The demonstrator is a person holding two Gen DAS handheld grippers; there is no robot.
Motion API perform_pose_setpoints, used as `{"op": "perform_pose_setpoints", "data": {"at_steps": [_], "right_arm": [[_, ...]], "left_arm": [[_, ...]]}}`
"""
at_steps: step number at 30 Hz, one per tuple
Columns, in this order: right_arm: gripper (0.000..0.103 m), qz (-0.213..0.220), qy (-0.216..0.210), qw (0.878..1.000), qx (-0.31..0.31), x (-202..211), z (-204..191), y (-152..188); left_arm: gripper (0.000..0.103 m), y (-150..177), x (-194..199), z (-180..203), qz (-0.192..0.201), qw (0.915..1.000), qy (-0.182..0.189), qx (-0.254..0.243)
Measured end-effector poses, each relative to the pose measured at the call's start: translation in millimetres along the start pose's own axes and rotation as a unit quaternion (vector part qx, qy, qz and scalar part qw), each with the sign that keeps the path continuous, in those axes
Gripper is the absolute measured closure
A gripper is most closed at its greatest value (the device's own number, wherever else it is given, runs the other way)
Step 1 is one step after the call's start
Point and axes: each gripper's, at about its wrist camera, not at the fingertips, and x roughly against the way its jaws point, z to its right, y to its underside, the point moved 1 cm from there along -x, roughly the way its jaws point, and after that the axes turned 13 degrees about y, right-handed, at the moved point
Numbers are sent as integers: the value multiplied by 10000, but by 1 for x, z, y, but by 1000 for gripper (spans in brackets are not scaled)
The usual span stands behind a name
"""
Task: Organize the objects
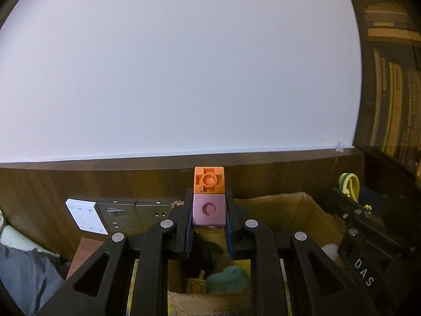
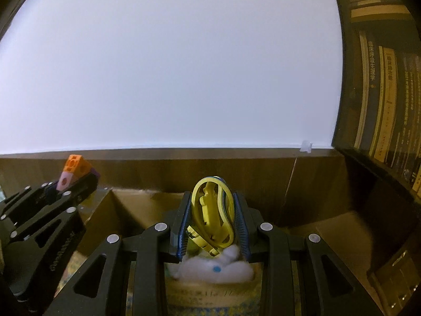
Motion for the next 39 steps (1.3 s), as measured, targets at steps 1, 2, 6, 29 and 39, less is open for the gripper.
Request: {"op": "perform_pose_setpoints", "data": {"at_steps": [1,2,6,29,39], "right_arm": [[72,-1,39,10000,-19,-3,0,-1],[72,2,89,10000,-26,-5,0,-2],[72,26,257,9997,-11,-11,-2,-4],[60,-351,183,9991,126,-40,-6,8],[11,-192,421,9989,-68,-35,8,1]], "left_arm": [[82,-1,-2,-2,20,10000,-57,18],[82,-1,-3,-3,24,10000,-94,21],[82,0,-10,-7,-6,9997,-244,-5],[44,10,-24,-4,-166,9993,-333,-84],[5,6,-14,-17,13,9976,-677,132]]}}
